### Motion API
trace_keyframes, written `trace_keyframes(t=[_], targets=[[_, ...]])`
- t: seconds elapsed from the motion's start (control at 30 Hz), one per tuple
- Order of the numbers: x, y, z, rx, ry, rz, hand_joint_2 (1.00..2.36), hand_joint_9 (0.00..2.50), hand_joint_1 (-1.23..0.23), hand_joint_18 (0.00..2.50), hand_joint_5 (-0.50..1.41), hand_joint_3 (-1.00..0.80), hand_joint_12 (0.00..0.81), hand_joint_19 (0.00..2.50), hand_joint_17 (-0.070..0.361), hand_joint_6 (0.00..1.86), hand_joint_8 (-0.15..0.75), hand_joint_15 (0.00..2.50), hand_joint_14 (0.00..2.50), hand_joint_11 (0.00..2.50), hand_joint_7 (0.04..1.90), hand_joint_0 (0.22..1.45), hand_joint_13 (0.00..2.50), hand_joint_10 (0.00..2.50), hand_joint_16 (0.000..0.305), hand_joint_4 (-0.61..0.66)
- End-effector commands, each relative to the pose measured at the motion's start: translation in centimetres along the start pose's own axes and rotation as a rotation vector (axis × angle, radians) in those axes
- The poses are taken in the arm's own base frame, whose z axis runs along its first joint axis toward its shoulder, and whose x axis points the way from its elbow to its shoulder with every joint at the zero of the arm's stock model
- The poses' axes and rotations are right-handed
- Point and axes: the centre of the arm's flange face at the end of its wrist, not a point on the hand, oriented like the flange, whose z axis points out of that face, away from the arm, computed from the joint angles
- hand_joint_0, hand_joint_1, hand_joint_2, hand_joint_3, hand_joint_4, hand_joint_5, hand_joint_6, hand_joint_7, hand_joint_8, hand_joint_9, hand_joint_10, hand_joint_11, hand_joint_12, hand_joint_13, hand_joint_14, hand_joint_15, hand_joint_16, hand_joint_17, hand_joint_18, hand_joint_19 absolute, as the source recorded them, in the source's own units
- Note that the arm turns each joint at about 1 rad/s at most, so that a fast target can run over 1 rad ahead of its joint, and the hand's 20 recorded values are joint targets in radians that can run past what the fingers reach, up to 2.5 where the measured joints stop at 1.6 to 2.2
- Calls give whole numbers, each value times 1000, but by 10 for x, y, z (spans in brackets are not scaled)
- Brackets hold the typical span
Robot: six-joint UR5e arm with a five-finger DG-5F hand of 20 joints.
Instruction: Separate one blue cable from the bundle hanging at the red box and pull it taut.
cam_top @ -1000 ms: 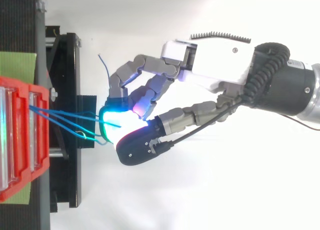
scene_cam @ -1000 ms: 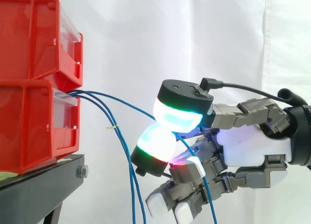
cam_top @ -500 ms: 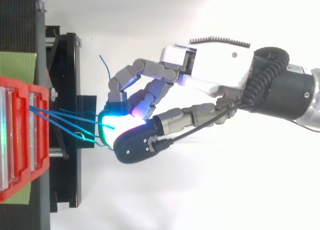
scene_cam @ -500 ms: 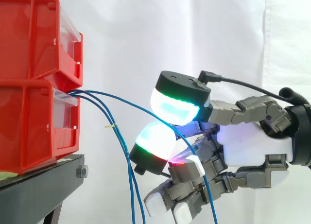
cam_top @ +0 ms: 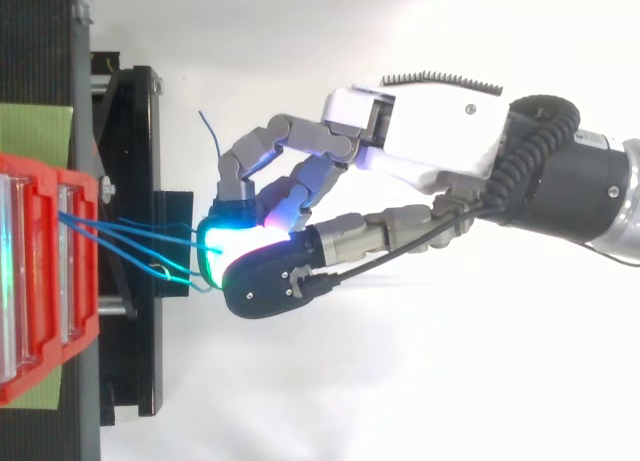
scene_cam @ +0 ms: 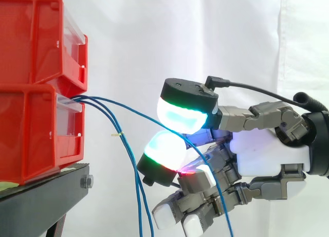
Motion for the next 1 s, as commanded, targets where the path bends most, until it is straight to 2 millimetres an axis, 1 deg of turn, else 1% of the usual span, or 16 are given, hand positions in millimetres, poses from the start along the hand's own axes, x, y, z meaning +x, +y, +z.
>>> trace_keyframes(t=[0.0,0.23,0.5,0.97], targets=[[0,0,0,0,0,0,1023,1120,-667,725,-184,-222,330,589,104,948,320,444,16,1122,1051,636,743,22,46,66],[0,0,0,0,0,2,1024,1106,-683,716,-181,-177,330,587,105,951,315,436,16,1116,1132,653,723,22,47,37],[2,0,0,2,5,1,1025,1090,-690,707,-179,-138,329,586,106,957,321,431,16,1099,1154,659,706,23,47,17],[2,-1,-2,11,6,-9,1022,1047,-665,687,-193,-198,324,572,105,971,318,412,15,1095,1105,683,672,22,47,24]])
